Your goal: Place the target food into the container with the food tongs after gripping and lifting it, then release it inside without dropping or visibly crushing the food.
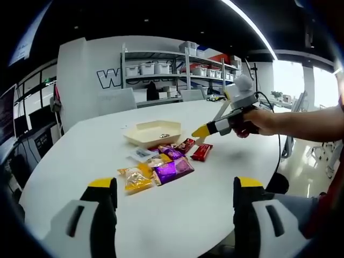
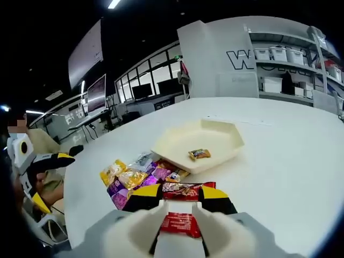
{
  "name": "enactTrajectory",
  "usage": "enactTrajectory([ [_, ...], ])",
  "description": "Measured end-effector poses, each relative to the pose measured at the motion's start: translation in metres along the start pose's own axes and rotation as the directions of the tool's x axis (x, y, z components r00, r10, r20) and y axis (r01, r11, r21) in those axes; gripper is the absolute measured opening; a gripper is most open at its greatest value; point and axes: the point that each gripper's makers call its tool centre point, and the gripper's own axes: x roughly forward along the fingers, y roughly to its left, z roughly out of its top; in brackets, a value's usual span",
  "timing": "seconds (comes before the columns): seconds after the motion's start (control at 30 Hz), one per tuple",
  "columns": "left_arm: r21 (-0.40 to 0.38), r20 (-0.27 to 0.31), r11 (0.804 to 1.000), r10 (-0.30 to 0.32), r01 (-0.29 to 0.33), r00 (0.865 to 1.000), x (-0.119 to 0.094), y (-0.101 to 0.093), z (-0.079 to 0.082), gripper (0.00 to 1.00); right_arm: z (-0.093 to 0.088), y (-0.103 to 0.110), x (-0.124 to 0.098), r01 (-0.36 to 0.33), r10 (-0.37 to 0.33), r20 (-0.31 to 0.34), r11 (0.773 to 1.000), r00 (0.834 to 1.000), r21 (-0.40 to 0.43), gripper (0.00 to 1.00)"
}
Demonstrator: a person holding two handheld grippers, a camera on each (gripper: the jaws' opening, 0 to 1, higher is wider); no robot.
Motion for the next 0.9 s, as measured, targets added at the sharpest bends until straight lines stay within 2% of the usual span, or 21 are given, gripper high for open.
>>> enactTrajectory([
  [0.27, 0.001, 0.005, 1.0, 0.001, -0.001, 1.0, 0.0, 0.0, 0.002, 0.88, -0.006, -0.002, -0.013, 0.007, -0.007, -0.005, 0.999, 1.0, 0.037, 0.21],
  [0.5, 0.006, 0.001, 1.0, 0.0, 0.0, 1.0, -0.001, 0.0, 0.0, 0.88, -0.015, 0.009, -0.022, 0.012, -0.012, -0.006, 1.0, 1.0, 0.024, 0.21],
  [0.63, 0.009, 0.005, 1.0, 0.004, -0.004, 1.0, -0.004, 0.001, 0.001, 0.87, -0.017, 0.011, -0.027, 0.011, -0.01, -0.009, 0.999, 1.0, 0.047, 0.21],
  [0.9, -0.006, 0.019, 1.0, 0.008, -0.008, 1.0, -0.009, 0.002, 0.003, 0.87, -0.026, 0.037, -0.035, -0.035, 0.035, 0.003, 0.994, 0.999, 0.099, 0.21],
])
